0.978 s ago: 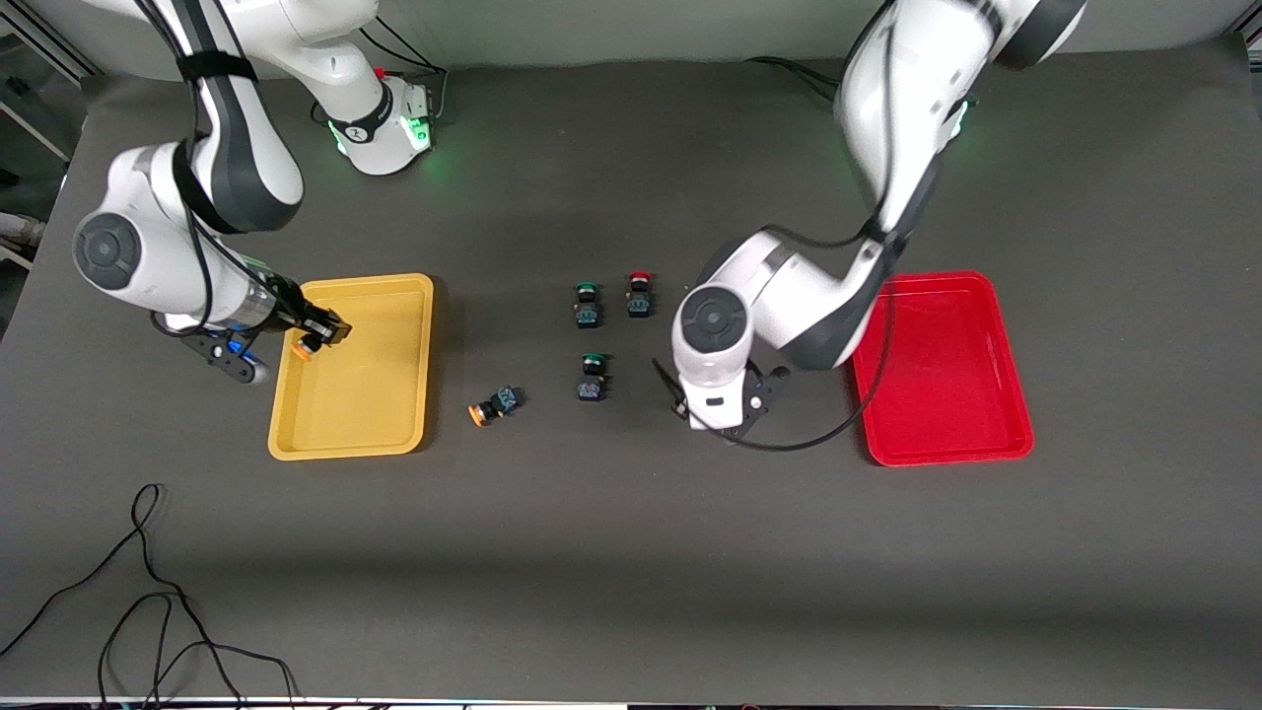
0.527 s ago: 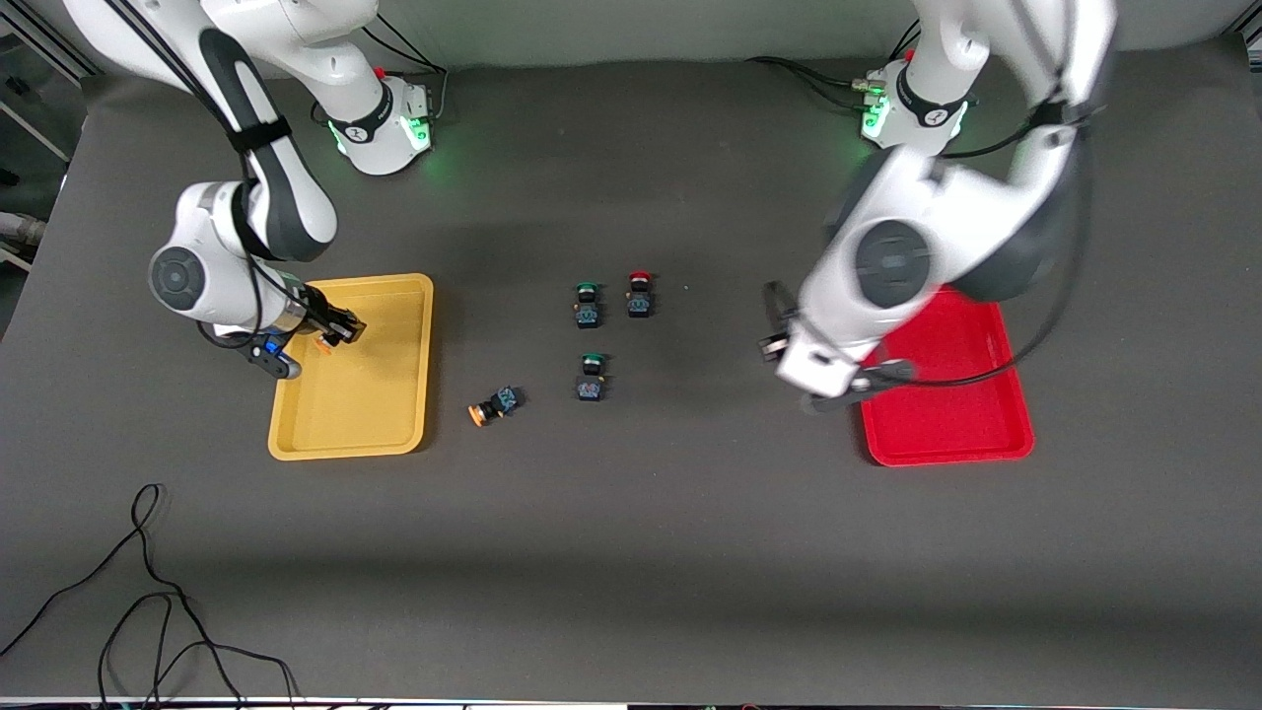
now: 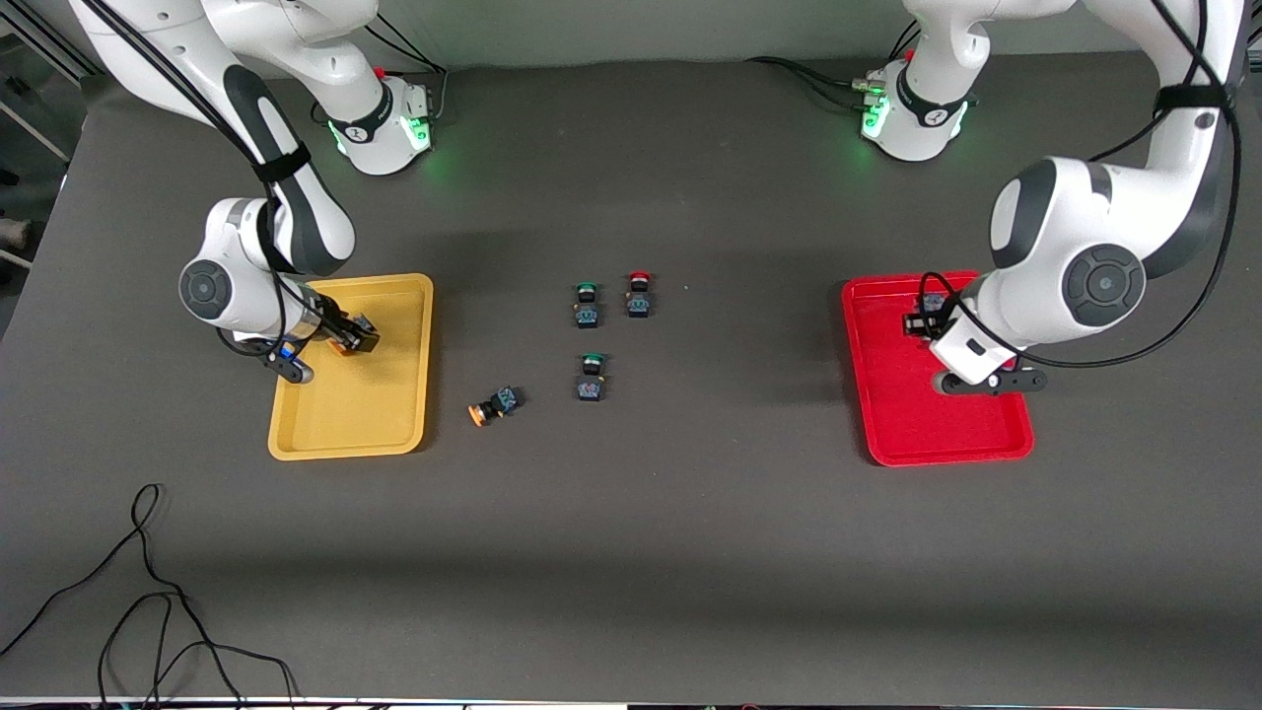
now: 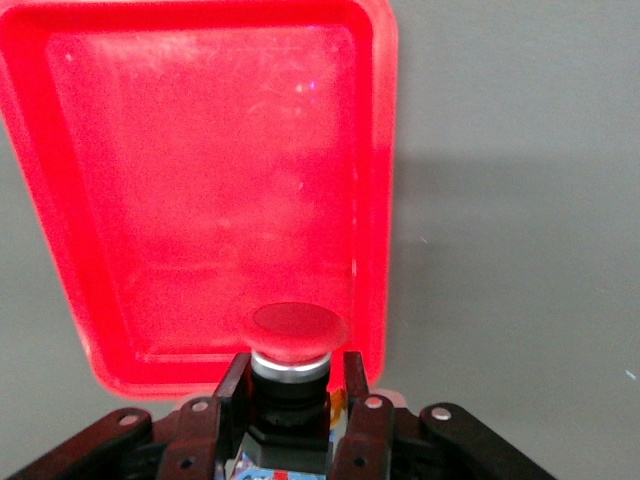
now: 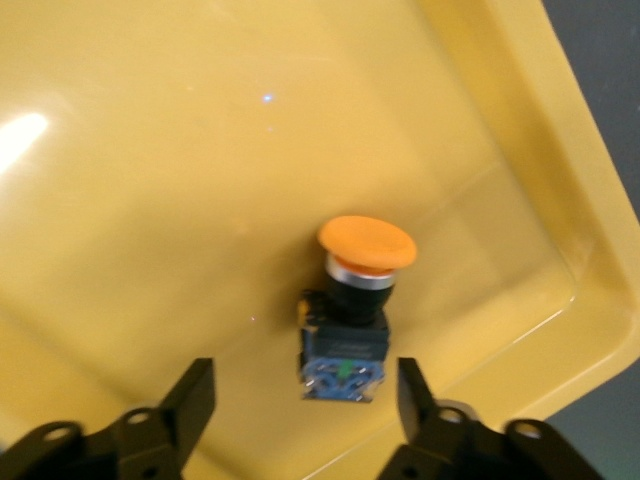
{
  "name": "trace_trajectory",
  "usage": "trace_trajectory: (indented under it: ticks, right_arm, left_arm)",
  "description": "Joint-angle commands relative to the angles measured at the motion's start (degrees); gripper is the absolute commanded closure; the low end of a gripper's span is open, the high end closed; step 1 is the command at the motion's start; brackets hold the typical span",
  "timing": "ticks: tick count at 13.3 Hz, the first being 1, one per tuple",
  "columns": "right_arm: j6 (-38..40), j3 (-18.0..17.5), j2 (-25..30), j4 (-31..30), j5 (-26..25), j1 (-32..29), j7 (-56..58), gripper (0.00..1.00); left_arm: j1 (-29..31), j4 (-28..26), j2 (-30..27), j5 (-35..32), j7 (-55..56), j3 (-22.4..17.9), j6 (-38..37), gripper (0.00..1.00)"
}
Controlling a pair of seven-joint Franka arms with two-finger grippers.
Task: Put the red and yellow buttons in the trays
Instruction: 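Place the orange button in the yellow tray while the left gripper carries red button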
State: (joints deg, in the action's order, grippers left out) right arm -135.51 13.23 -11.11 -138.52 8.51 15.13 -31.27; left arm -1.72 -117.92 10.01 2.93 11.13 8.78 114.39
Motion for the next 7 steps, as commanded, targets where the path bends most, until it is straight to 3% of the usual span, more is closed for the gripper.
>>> trace_trajectory:
  ticks: [1, 4, 7]
  right_arm:
    - [9.52, -0.49, 5.83, 6.03, 1.42, 0.6, 0.25, 0.0]
    - [20.6, -5.48, 2.25, 22.1, 4.04, 0.6, -7.97, 0.0]
    - [22.74, -11.98, -5.65, 34.52, 4.67, 0.52, -21.41, 0.0]
  left_arm:
    - [0.05, -6.78, 2.45, -0.91, -0.67, 0.44, 12.04, 1.0]
    - [0.22, -7.06, 8.34, -3.44, 0.12, 0.36, 18.57, 1.0]
    - [0.22, -7.06, 12.4, -3.81, 3.79, -0.61, 22.98, 1.0]
